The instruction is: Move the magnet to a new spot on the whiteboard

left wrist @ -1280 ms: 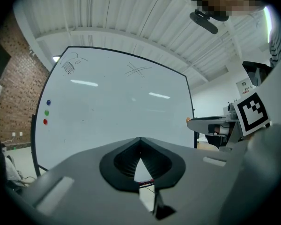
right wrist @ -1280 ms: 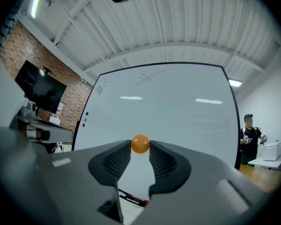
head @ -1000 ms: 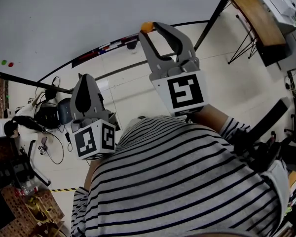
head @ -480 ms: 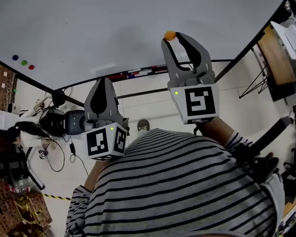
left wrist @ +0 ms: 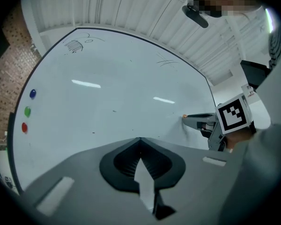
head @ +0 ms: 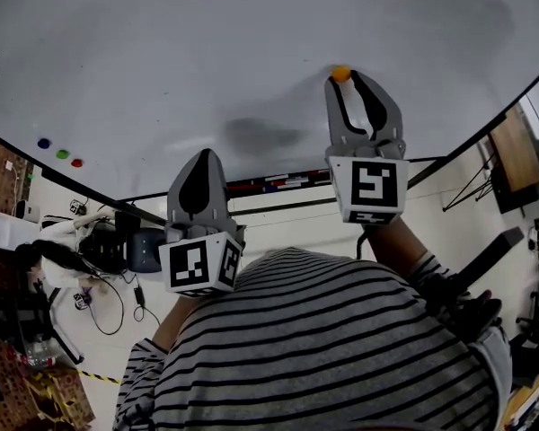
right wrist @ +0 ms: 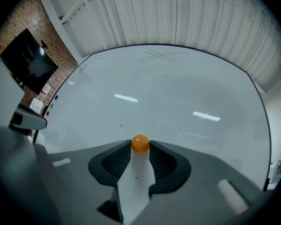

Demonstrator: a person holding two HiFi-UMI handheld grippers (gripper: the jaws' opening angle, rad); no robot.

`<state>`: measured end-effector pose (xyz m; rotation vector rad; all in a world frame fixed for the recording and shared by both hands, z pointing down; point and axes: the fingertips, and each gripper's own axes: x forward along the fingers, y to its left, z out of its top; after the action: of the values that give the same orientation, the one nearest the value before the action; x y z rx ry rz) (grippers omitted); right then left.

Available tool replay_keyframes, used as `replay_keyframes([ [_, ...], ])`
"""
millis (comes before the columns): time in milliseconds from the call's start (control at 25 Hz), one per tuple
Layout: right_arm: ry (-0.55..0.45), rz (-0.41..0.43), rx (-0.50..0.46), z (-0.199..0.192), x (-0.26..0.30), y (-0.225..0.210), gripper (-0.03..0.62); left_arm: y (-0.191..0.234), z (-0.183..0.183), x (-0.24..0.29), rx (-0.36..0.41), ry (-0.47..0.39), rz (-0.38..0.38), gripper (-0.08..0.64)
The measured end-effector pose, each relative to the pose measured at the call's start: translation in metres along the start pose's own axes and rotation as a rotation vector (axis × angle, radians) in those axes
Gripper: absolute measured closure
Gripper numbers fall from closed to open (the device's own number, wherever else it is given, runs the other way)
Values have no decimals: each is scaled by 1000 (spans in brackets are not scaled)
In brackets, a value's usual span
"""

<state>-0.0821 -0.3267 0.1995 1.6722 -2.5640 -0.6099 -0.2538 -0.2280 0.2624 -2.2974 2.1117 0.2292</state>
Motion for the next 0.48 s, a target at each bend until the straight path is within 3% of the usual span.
replay_keyframes([
  [320, -26, -16, 4, -7, 7, 0, 468, 5, -7, 15, -14, 20, -15, 544],
  [480, -48, 18, 87, 0, -16, -5, 468, -8, -9, 11, -9, 24, -22, 545],
])
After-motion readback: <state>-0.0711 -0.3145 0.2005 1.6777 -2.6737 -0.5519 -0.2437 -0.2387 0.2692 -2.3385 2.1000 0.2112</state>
